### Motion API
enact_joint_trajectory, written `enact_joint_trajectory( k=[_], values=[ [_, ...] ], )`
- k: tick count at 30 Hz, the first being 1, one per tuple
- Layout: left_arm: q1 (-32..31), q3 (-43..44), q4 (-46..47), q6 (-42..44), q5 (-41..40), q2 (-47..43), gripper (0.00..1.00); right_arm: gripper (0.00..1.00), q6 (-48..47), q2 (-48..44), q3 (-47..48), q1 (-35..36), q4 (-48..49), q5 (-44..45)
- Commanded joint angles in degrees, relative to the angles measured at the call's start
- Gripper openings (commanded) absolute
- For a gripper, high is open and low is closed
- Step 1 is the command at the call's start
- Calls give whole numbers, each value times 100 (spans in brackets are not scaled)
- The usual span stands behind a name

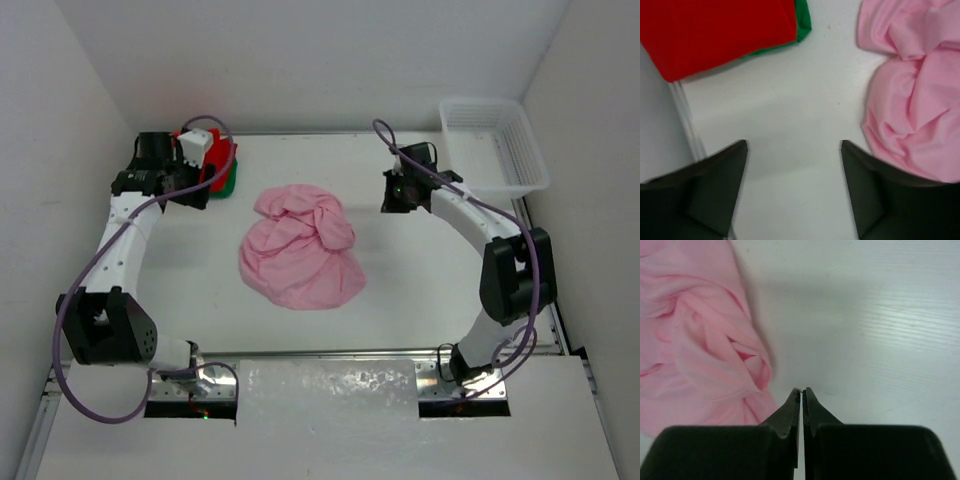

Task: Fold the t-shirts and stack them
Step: Move the tshirt to the center of the board

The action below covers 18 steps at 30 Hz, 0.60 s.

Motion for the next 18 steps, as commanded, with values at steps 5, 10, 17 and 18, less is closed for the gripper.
enact_joint_trajectory(
  k=[5,10,17,18],
  values=[
    [-792,-1154,-243,861,217,80,43,38,-996,-817,-411,392,841,-385],
    [-1135,-1886,116,624,761,388,77,59,-681,182,203,542,703,-494],
    [-1521,-2299,1301,667,885,722,88,73,-574,1194,442,814,666,-1291],
    [-1609,-2378,1460,694,851,775,89,74,-557,1292,477,832,710,-1354]
  ],
)
